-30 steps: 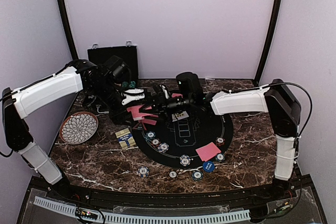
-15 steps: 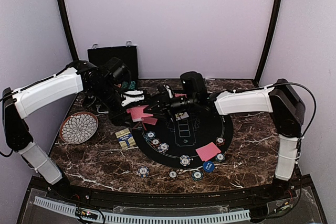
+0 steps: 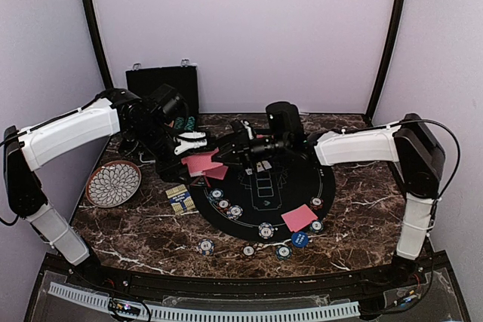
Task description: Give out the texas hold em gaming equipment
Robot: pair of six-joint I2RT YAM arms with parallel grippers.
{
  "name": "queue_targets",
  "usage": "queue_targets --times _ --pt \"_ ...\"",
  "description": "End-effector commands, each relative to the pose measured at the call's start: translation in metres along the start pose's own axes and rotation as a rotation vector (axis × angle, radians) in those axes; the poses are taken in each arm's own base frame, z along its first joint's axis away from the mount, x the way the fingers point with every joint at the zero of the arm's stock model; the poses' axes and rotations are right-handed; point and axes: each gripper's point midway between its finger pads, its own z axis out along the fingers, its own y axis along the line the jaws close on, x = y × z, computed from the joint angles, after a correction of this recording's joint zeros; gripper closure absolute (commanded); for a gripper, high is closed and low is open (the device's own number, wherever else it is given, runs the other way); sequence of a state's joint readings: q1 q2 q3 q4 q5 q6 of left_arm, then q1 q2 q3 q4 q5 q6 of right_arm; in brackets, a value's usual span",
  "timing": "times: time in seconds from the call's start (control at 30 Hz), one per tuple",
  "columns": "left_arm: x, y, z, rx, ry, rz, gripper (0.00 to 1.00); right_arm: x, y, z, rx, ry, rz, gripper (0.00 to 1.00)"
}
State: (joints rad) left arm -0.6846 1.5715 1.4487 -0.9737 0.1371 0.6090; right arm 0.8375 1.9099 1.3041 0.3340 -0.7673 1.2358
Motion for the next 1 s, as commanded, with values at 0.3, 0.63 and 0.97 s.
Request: queue_targets --times 0.3,0.63,0.97 --pt "0.01 0.002 -0.008 -0.044 0.009 0.0 1.0 -0.042 -0.058 -0.115 0.612 -0.154 -0.15 1.0" --pt "0.01 0.002 -0.012 -0.045 0.004 0.001 1.0 -0.077 -0.113 -0.204 1.322 -0.243 -0.274 1.0" --pt "0.008 0.001 -0.014 -0.043 -0.001 0.001 1.0 -0.101 -0.127 -0.201 1.781 -0.211 -0.429 1.0"
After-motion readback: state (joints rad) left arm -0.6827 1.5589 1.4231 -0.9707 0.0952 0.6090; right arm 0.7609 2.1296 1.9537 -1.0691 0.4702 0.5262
